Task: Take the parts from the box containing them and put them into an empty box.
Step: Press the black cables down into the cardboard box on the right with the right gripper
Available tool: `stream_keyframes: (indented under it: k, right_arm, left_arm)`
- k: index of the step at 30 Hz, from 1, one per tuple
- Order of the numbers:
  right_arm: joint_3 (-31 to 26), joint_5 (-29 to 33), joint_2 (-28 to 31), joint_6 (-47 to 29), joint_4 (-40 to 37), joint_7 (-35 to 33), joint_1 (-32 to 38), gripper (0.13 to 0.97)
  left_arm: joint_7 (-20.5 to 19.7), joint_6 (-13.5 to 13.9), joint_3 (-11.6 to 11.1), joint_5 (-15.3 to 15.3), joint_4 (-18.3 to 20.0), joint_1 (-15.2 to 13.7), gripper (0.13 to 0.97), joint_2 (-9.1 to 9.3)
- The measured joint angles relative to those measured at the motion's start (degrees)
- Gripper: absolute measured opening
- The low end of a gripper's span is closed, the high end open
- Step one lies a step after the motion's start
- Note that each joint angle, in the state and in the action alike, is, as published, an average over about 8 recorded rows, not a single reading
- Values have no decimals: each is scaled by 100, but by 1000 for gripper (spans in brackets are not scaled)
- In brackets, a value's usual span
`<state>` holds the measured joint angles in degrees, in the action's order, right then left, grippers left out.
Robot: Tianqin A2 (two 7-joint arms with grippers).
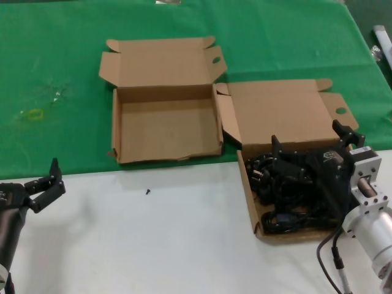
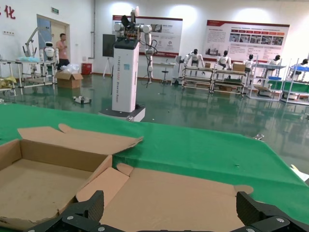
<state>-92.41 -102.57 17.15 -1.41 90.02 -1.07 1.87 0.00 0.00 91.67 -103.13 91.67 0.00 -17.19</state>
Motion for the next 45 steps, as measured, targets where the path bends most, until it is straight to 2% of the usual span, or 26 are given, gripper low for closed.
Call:
stream_keyframes:
  k: [27,35,39,45]
  right_arm:
    - [0,0,0,0,0,0,0,966]
    - [-46,3,9,19,0,1,36,966]
    - [-114,14,43,14,3,-2,85,966]
    - [-315,25,331,-65,80,63,131,966]
  left_arm:
    - [0,0,0,0,0,0,964,0]
    - [0,0,0,0,0,0,907,0]
    - [0,0,0,0,0,0,907,0]
    - [0,0,0,0,0,0,811,0]
